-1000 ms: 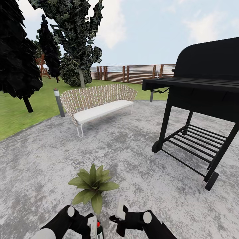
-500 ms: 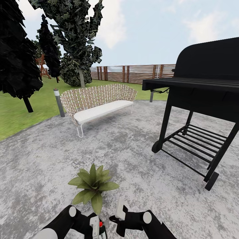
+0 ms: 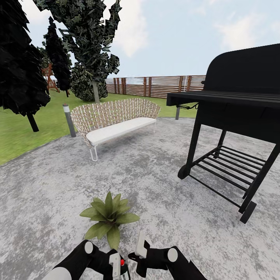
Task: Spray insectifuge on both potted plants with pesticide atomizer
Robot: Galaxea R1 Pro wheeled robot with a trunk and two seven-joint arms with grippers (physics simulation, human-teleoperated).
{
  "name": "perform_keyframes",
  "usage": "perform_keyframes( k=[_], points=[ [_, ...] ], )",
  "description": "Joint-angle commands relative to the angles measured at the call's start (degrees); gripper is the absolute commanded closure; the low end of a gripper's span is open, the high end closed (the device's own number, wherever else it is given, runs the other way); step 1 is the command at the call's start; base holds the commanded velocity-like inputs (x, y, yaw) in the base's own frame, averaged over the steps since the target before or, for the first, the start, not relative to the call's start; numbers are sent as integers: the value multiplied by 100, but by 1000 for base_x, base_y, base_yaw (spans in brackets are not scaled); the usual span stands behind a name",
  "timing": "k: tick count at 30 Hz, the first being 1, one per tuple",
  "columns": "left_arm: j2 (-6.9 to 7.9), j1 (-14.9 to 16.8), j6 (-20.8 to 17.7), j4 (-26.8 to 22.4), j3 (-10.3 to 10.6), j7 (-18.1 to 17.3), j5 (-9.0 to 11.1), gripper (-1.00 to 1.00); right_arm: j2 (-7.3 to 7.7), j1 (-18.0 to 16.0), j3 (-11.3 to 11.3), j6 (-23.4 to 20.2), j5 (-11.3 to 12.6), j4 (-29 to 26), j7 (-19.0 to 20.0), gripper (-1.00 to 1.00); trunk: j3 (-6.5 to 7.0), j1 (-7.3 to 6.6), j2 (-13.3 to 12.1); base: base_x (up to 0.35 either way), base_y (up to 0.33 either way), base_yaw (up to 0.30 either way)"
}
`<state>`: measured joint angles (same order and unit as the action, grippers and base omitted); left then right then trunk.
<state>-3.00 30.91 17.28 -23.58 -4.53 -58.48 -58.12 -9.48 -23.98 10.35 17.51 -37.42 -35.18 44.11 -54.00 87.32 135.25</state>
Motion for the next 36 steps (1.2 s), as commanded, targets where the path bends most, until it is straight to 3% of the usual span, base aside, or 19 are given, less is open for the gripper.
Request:
perform_keyframes(
  k=[1, 26, 36],
  points=[
    [-10, 7, 21, -8, -48, -26, -44, 100, -1, -2, -6, 33, -55, -6, 1, 100, -6, -1, 2, 0, 0, 0],
    [-5, 109, 30, -7, -48, -163, -44, 100, 7, -2, -15, 33, -65, 2, -8, 100, -6, -1, 2, 0, 0, 0],
    [-6, 115, 313, -7, -56, -172, -42, 100, 7, -2, -15, 33, -72, 11, -8, 100, -6, -1, 2, 0, 0, 0]
  ],
)
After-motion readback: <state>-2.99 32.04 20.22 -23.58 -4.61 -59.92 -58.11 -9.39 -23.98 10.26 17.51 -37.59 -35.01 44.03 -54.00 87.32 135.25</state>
